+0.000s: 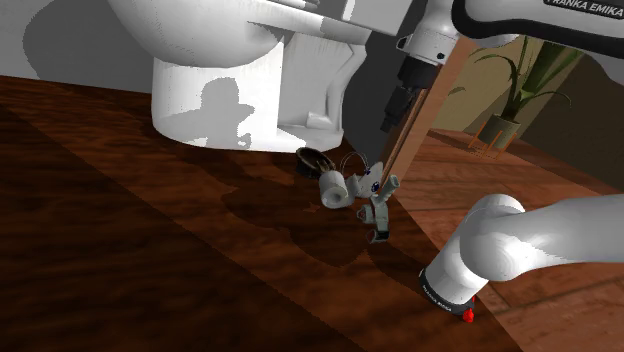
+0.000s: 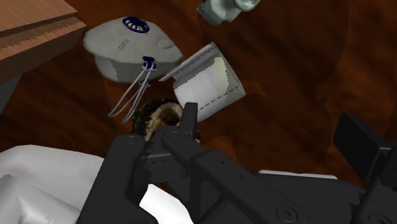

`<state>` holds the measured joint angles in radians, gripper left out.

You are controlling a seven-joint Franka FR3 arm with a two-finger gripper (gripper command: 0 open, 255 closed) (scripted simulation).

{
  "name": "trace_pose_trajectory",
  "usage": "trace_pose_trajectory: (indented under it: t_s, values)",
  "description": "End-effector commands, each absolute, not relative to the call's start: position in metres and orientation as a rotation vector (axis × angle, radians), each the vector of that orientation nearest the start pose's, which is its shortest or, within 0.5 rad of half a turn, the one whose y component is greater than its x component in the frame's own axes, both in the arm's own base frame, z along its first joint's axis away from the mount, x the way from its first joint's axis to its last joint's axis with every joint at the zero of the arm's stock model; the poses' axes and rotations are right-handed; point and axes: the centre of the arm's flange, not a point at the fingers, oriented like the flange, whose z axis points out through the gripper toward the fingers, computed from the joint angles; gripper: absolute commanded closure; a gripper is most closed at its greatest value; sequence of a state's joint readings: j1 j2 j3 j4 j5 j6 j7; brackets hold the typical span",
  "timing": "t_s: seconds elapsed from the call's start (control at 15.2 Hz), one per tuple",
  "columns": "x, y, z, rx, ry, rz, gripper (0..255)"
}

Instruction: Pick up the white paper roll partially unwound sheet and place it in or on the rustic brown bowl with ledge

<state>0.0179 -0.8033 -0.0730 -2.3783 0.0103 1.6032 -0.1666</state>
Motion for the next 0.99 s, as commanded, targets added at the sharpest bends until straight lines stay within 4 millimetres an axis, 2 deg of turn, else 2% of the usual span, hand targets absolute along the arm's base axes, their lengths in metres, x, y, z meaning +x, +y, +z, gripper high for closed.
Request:
trace_pose_trajectory:
  t_s: [0.0,0.46,0.92]
  values:
    - [0.305,-0.022,0.587,-3.075,-0.205,-0.051,0]
    - [0.322,-0.05,0.496,-2.996,0.203,0.032,0]
    - [0.326,-0.073,0.402,-2.865,0.588,0.111,0]
